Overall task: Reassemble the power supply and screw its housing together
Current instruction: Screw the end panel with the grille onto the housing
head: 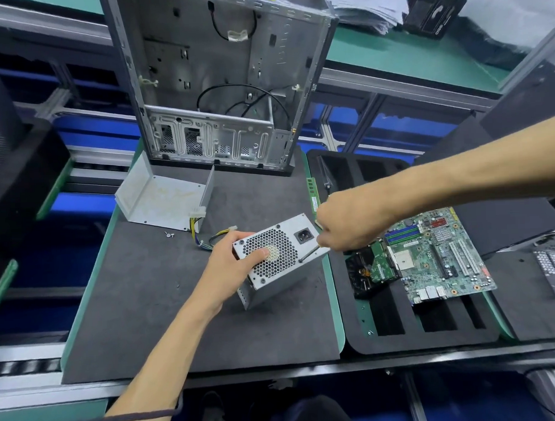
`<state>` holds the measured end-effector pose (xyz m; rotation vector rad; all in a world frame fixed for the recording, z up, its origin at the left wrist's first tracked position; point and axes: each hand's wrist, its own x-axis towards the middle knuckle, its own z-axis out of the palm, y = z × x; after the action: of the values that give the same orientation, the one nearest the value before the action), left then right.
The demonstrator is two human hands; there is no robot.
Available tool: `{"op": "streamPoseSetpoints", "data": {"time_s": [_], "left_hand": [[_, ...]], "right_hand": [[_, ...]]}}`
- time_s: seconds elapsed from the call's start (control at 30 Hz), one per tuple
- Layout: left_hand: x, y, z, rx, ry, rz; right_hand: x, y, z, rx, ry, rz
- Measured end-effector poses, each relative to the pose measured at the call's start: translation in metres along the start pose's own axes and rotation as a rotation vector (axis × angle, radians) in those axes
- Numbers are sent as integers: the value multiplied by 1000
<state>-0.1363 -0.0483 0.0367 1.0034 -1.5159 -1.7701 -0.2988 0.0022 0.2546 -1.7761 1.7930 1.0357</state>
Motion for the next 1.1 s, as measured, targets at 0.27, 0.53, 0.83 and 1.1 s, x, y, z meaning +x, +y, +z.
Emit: {"op": "streamPoseSetpoints", "data": {"time_s": [0.27,0.53,0.83,1.1], "left_hand": [[1,1,0,-15,-17,13],[-1,4,0,2,-29,28],[-3,5,1,8,-28,31],[-1,2,3,-5,9,-15]], "right_hand": [[4,9,0,886,-310,278],[-5,8,6,478,-127,68],[-18,0,-2,-874,333,-421],[-3,6,10,808,-180,226]]}}
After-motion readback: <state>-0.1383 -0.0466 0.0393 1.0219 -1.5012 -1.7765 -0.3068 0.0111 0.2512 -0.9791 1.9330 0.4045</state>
